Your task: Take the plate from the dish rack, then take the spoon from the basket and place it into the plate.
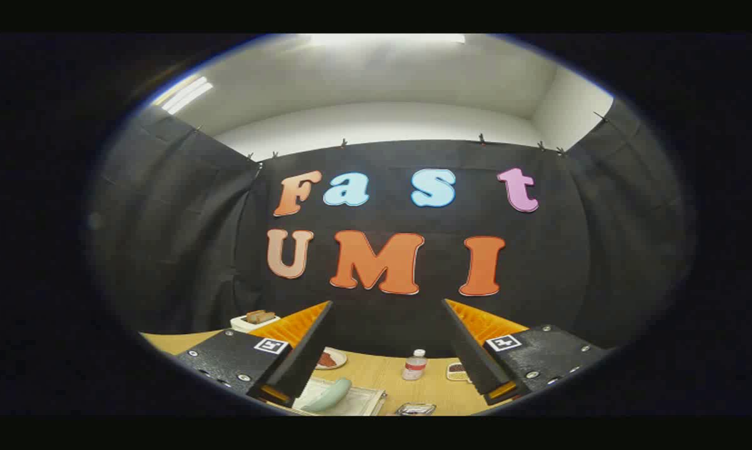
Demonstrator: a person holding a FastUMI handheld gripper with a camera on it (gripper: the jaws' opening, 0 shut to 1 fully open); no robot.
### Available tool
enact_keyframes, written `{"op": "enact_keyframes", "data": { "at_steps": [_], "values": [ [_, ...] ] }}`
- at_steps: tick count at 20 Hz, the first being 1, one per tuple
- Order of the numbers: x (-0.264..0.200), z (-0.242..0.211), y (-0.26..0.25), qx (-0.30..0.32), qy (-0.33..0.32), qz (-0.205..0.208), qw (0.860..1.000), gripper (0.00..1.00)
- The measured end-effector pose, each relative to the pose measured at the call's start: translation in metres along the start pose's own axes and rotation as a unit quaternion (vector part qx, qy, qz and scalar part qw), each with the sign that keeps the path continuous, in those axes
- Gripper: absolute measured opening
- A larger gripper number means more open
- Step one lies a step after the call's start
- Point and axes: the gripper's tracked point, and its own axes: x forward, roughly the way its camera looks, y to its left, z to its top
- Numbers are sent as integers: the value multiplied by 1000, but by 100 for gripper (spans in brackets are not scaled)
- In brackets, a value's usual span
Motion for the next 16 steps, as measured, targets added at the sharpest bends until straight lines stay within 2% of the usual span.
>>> {"op": "enact_keyframes", "data": {
  "at_steps": [5, 11, 16],
  "values": [
    [-4, -1, 7, -14, 0, 9, 1000, 99],
    [-10, 0, -1, -1, 3, 1, 1000, 99],
    [-10, -17, -9, 0, 50, -1, 999, 99]
  ]
}}
